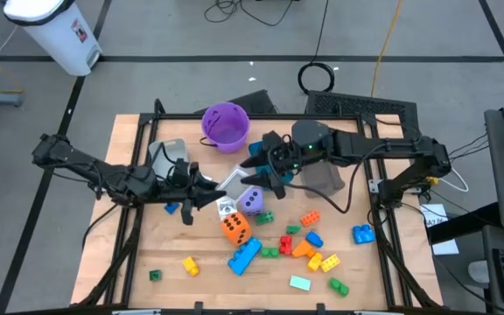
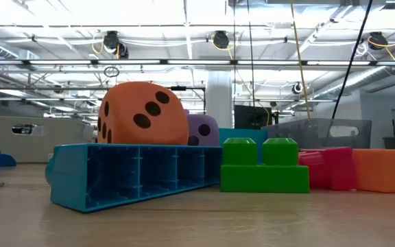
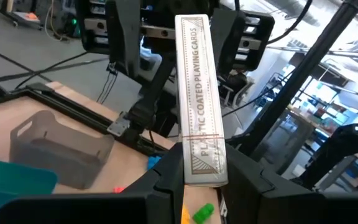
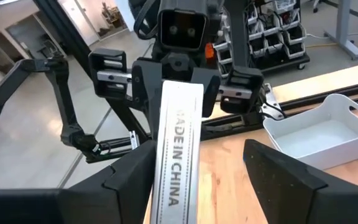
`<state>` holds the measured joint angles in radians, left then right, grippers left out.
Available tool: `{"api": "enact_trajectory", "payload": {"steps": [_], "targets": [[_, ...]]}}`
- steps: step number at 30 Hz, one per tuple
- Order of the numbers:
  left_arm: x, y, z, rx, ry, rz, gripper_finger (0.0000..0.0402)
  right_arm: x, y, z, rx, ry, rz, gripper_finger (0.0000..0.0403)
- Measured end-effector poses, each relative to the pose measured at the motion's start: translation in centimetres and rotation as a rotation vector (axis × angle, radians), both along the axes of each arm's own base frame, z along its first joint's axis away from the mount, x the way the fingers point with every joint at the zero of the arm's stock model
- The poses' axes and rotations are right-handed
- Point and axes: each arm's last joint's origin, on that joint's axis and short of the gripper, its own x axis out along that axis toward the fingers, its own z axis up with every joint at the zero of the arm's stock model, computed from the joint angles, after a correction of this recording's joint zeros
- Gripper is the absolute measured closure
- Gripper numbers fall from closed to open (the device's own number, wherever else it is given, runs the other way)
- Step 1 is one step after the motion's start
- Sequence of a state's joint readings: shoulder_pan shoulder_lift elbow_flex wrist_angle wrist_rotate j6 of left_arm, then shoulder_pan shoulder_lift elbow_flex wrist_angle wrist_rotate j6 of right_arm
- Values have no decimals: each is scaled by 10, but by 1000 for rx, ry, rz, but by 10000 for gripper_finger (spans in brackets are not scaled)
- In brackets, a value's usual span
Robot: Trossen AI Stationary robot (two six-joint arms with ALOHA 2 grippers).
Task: Pick & Place Toys
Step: Put the brown deck of cards into the black bin
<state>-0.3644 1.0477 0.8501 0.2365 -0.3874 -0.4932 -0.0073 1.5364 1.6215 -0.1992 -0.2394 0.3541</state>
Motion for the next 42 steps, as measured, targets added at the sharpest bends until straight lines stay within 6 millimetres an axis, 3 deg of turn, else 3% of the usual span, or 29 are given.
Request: {"api": "enact_trajectory", "payload": {"steps": [9, 25, 36, 42], "targets": [[0, 0, -1, -3, 8, -4, 314, 0, 2, 0, 17, 2, 62, 197], [0, 0, -1, -16, 10, -3, 314, -1, 3, 0, 27, 4, 103, 335], [1, 4, -1, -76, 5, -1, 310, -1, 3, 0, 33, 5, 103, 323], [4, 13, 1, -122, -11, 18, 243, -1, 3, 0, 19, 1, 101, 338]]}}
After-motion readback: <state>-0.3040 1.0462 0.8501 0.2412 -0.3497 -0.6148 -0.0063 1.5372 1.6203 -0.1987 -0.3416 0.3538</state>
